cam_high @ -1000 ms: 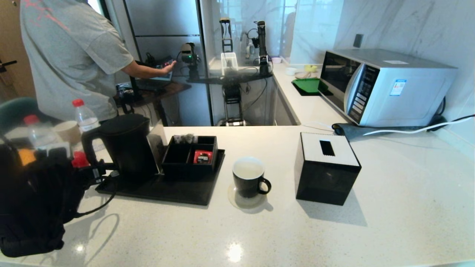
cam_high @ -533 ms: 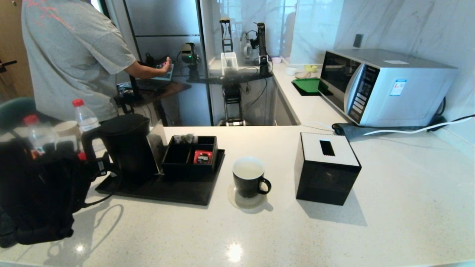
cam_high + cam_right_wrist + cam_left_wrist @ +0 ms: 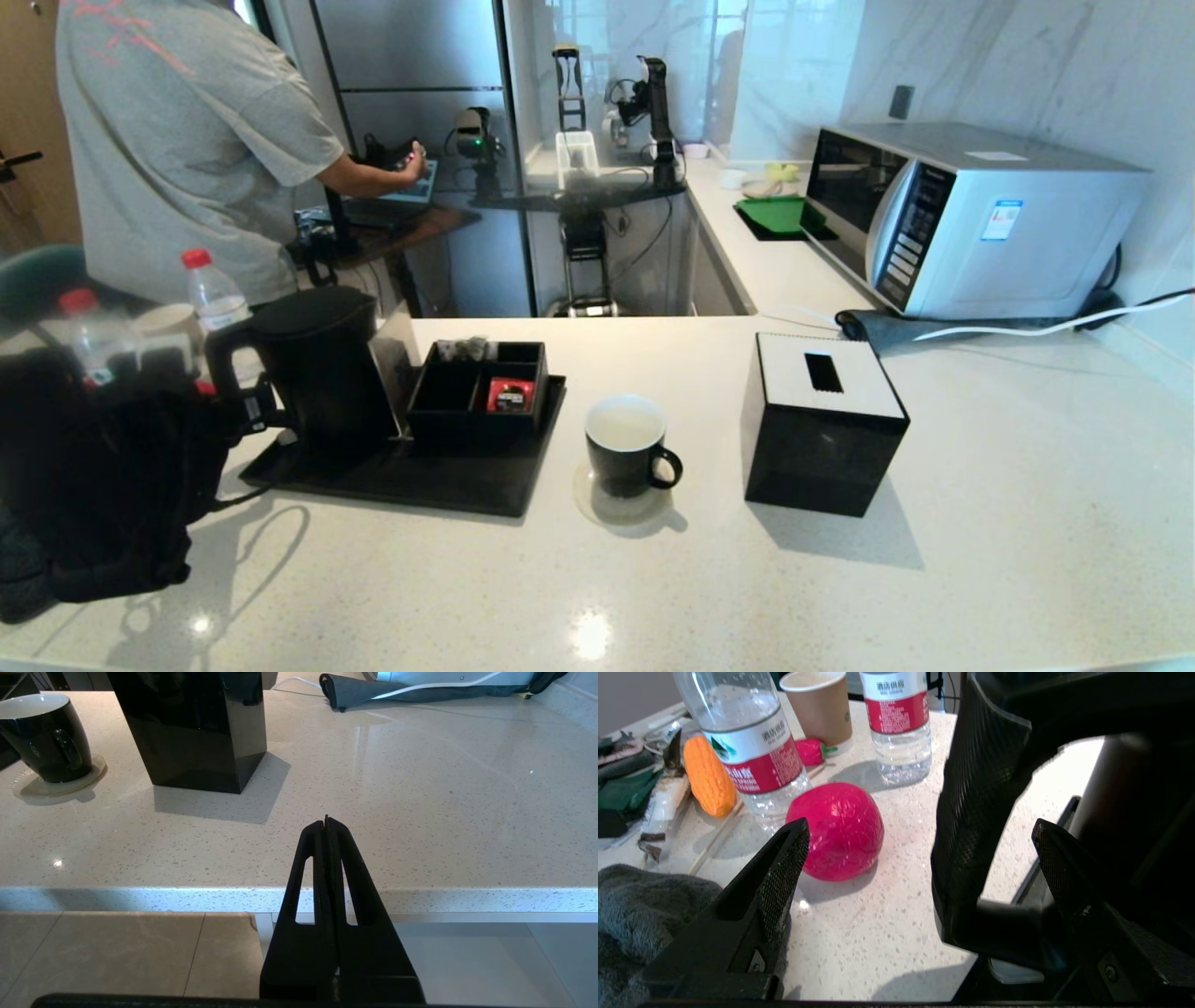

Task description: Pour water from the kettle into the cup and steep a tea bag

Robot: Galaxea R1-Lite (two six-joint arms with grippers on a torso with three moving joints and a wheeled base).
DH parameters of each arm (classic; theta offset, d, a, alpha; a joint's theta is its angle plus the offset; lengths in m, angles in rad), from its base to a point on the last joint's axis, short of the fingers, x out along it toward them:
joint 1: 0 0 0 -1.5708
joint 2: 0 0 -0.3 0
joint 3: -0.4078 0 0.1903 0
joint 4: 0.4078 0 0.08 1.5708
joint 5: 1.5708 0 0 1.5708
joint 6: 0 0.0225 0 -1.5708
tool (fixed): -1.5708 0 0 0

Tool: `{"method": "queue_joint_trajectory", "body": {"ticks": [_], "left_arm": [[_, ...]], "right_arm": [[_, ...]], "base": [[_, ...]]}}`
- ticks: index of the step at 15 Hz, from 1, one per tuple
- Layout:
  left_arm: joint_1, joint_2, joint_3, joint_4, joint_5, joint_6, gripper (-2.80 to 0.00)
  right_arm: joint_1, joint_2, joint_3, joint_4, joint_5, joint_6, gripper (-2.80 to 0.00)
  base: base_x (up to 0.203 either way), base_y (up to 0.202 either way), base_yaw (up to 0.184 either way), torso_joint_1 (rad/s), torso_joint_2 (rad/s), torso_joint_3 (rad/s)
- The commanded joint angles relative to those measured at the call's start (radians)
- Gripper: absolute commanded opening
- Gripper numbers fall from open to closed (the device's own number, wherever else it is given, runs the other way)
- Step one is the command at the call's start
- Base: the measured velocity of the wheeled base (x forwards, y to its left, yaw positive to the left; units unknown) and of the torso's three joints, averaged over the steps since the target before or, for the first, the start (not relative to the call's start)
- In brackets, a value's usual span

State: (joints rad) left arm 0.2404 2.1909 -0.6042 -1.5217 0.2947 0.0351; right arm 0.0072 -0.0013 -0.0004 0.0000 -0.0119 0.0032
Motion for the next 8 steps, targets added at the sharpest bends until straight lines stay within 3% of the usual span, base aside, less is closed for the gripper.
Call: {"method": "queue_joint_trajectory", "body": {"ticks": [1,8], "left_arm": [[0.003,0.001,-0.013,-0.048,0.001,0.000,0.00],[0.013,0.024,-0.052,-0.048,0.000,-0.001,0.00]], "right_arm": [[0.000,0.001,-0.001,0.000,0.000,0.000,-2.80],[0.000,0.001,0.000,0.000,0.000,0.000,-2.80]], "base": [[0.000,0.000,0.000,0.000,0.00,0.000],[0.000,0.000,0.000,0.000,0.00,0.000]]}}
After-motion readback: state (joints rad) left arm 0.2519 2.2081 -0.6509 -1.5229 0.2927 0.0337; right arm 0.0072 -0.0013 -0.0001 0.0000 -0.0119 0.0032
